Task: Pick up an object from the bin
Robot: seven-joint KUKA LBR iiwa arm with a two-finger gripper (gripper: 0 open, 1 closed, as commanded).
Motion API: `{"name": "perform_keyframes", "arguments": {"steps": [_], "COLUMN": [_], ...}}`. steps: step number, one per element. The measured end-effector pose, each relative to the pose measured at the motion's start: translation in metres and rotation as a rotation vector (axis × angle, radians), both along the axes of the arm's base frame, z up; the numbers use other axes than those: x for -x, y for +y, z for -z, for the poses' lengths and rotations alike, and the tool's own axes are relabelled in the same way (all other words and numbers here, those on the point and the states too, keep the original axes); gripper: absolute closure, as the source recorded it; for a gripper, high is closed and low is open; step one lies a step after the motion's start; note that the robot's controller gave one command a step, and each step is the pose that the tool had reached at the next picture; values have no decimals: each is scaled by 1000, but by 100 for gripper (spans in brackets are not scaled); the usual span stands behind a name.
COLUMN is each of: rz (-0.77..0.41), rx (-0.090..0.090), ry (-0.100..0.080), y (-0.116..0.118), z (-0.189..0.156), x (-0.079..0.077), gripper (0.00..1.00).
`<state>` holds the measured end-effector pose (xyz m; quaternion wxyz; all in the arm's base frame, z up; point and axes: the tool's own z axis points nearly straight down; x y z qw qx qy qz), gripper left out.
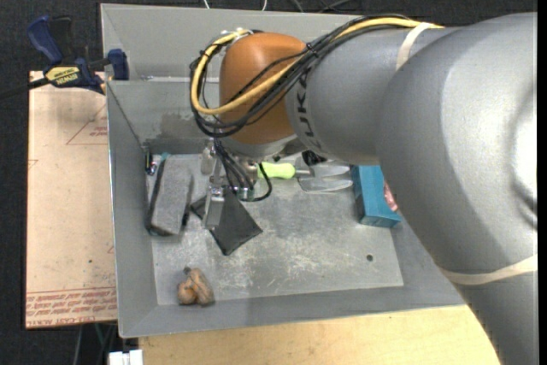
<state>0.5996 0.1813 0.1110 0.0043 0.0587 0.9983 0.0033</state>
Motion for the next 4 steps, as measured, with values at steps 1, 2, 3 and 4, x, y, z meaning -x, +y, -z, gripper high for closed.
{"name": "perform_keyframes", "arguments": {"steps": [1, 2, 3, 4], "rz": [-16, -105, -105, -133], "rx": [-2, -5, -5, -4], "ry": [1, -6, -6, -5], "y": [-4, -12, -12, -8], "z": [24, 38, 38, -45], "x": [7, -4, -4, -2], "gripper": [0, 100, 100, 100]}}
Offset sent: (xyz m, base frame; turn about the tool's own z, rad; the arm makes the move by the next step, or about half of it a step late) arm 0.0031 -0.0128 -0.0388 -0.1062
